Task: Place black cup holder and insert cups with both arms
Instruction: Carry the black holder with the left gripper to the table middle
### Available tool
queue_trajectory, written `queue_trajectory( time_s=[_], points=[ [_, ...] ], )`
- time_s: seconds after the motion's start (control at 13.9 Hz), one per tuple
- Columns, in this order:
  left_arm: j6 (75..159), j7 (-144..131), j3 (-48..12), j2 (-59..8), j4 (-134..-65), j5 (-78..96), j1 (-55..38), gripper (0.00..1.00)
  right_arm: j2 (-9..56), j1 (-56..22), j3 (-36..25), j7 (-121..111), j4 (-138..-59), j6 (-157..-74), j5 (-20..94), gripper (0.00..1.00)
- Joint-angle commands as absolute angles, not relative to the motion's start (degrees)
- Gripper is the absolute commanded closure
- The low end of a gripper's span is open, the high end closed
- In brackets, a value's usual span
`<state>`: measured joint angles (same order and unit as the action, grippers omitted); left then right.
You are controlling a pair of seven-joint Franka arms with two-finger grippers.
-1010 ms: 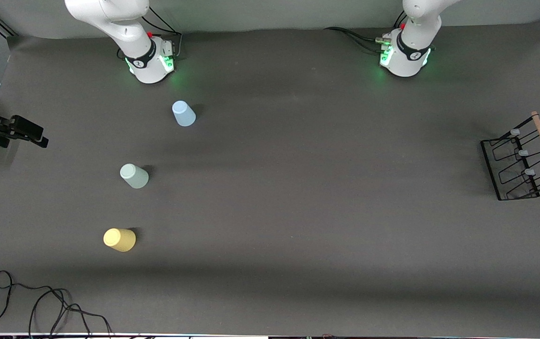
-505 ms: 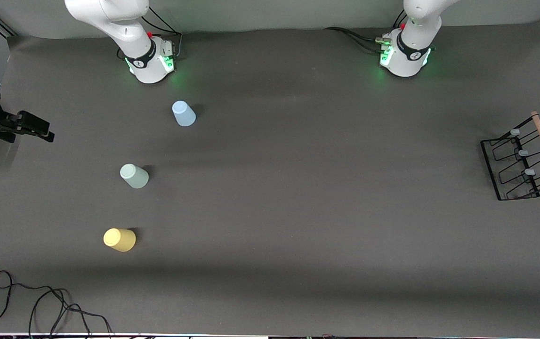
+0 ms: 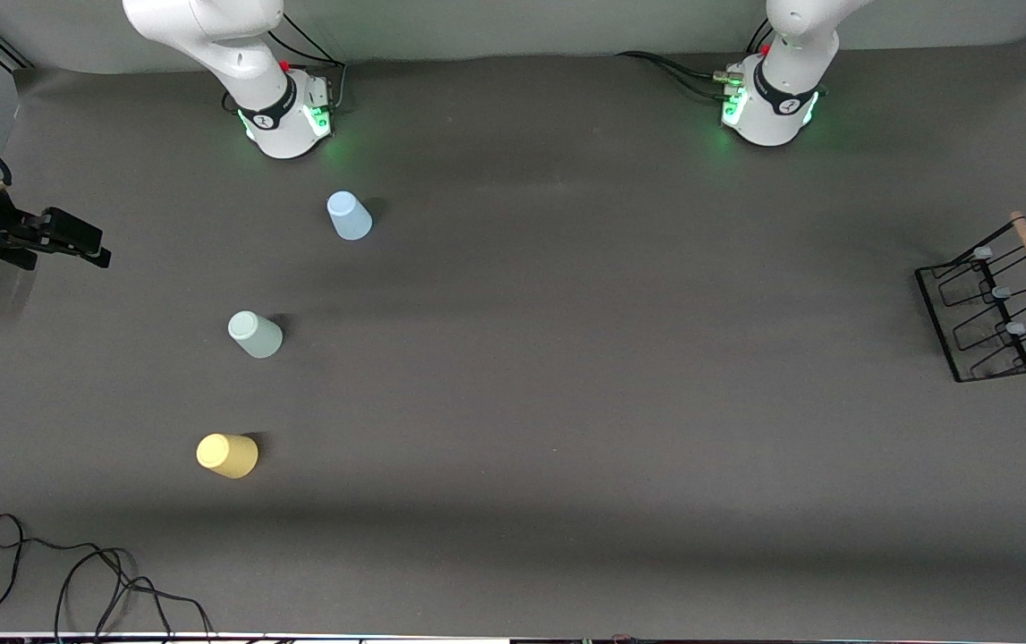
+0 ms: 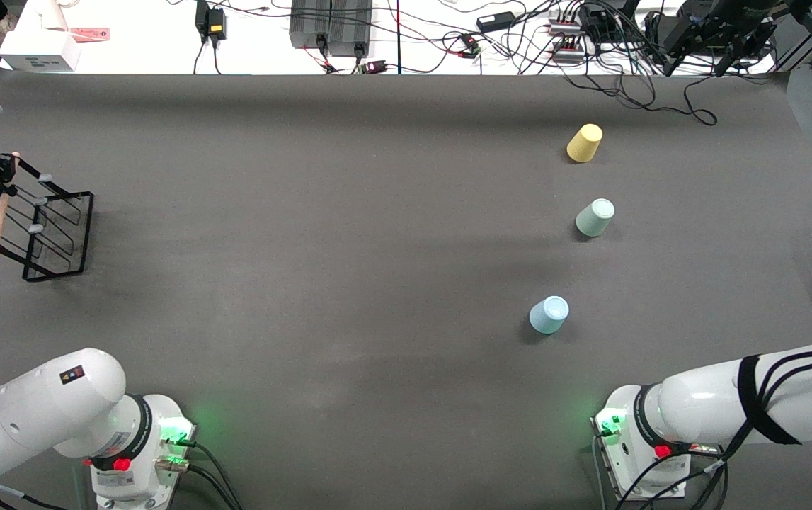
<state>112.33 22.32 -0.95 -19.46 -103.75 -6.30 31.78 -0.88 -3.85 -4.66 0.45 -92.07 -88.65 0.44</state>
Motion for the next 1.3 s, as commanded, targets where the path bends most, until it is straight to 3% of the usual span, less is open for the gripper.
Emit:
queue_trajectory(
  time_s=[0.0, 0.79, 1.23],
  points=[
    [111.8, 22.9, -1.1, -17.5, -103.8, -7.7, 29.7, 1.0, -2.3, -4.0, -4.8, 0.8, -93.1, -88.3, 0.6, 0.0],
    [107.4, 17.3, -1.6, -9.1, -102.0, -0.2, 11.5, 1.0, -2.3, -4.0, -4.9, 0.9, -93.1, -88.6, 0.6, 0.0],
    [104.1, -2.8, -1.6, -9.9, -101.8, -0.4, -2.3, 1.0, -2.2, -4.0, -4.9, 0.9, -93.1, -88.7, 0.6, 0.0]
  ],
)
